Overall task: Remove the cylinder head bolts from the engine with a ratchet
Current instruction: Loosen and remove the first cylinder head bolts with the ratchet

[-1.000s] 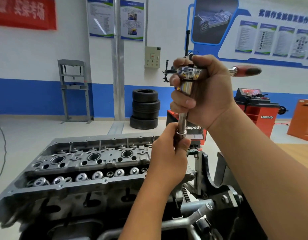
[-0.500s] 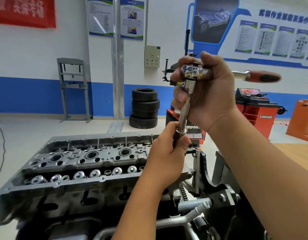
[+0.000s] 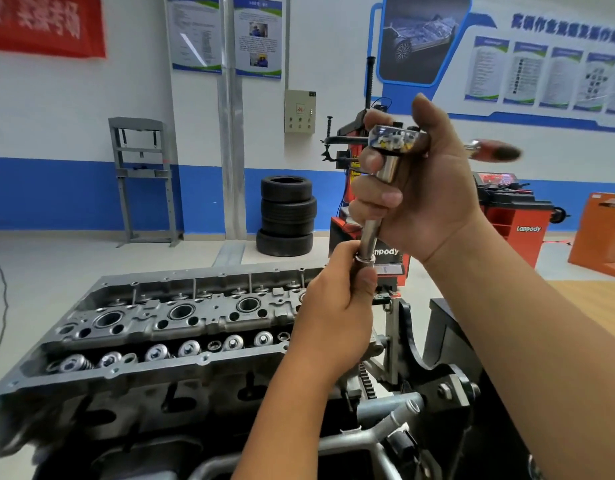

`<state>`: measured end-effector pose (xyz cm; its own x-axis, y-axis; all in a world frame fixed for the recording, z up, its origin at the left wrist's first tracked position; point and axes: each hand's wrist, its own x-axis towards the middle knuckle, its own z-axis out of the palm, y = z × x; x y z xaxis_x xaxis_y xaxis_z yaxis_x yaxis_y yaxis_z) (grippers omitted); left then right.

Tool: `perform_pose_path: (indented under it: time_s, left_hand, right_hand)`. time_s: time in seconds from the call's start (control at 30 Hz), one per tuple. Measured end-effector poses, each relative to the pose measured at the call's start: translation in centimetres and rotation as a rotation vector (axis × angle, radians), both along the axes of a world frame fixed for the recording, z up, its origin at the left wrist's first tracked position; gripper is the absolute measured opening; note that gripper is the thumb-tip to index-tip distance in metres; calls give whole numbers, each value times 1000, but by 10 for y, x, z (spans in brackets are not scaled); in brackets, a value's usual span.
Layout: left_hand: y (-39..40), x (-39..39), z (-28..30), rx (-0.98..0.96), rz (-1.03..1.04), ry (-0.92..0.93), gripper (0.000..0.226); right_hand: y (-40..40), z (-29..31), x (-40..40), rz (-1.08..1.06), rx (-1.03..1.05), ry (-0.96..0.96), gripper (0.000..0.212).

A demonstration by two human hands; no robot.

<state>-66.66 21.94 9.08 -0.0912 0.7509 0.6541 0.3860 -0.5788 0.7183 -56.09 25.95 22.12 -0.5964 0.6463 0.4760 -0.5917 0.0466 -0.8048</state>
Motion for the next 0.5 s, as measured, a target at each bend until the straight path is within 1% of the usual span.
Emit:
perform_pose_path:
  time_s: [0.07, 0.1, 0.17, 0.27, 0.33, 0.4, 0.5]
  left_hand:
    - [0, 1, 0, 1, 52, 3, 21]
    - [1, 2, 0, 3, 88, -3, 23]
    - [2, 5, -1, -2, 141, -17, 26]
    - [3, 9, -1, -2, 191, -37, 27]
    - [3, 8, 0, 3, 191, -46, 25]
    - [2, 6, 0, -1, 143, -54, 21]
    - [-1, 1, 0, -19, 82, -64, 13]
  right_hand:
    - [1, 0, 0, 15, -30, 12, 50]
    - [1, -1, -1, -14, -27, 26, 49]
    - [-5, -8, -5, -140, 3, 81, 46]
    - [-15, -22, -9, -383, 124, 166, 42]
    - [-19, -25, -11, -484, 200, 147, 41]
    - [-20, -21, -12, -438, 238, 74, 42]
    - [-19, -8, -13, -184, 178, -29, 44]
